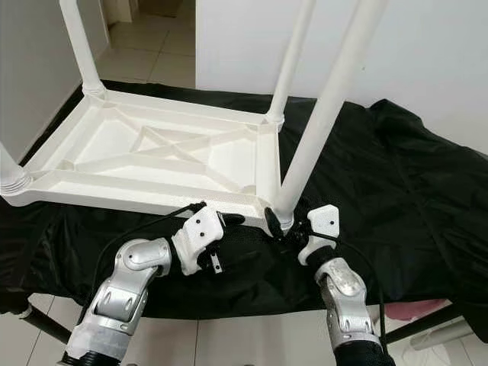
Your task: Building children table
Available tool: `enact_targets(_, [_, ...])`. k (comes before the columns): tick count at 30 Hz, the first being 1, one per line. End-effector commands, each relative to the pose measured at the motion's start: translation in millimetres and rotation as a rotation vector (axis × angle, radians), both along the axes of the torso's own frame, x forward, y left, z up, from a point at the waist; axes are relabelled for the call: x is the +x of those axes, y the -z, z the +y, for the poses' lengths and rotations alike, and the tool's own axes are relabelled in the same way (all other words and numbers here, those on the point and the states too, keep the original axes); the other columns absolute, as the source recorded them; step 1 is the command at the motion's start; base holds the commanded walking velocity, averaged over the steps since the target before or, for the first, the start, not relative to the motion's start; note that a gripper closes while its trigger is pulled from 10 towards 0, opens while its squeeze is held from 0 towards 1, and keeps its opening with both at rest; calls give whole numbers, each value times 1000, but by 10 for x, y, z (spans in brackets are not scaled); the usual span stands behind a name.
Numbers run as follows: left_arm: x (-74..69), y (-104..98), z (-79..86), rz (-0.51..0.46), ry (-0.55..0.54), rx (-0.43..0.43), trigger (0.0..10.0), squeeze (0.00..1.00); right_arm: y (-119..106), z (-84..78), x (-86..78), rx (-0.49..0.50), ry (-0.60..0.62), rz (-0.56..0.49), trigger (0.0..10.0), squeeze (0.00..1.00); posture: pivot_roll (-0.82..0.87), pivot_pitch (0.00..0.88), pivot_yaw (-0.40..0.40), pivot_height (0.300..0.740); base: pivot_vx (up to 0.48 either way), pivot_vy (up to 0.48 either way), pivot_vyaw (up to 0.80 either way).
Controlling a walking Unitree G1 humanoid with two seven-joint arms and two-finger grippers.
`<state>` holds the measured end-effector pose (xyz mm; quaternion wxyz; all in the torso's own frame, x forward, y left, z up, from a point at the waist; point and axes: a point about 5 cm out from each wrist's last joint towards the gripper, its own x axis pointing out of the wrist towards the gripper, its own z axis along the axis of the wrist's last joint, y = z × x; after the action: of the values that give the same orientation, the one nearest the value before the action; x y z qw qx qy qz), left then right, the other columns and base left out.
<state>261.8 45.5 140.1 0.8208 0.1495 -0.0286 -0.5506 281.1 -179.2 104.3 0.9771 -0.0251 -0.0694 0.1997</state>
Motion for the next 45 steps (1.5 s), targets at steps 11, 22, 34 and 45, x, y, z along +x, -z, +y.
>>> enact_targets(11, [51, -39, -14, -16, -127, -45, 10000, 0, -45, 17, 298, -82, -115, 19, 10000, 0, 9, 0, -96, 740, 0, 0, 0])
enact_targets(22, [60, -48, 4, -21, -150, -44, 10000, 0, 5, 46, 383, -86, -162, 38, 0, 0, 26, 0, -113, 740, 0, 0, 0])
enact_targets(34, [84, -57, 3, -27, -162, -46, 10000, 0, 49, 10, 389, -58, -57, 73, 10000, 0, 15, 0, -111, 740, 0, 0, 0])
enact_targets(45, [108, -67, 4, -31, -161, -44, 10000, 0, 88, 121, 387, 76, 308, 133, 10000, 0, 3, 0, -99, 740, 0, 0, 0])
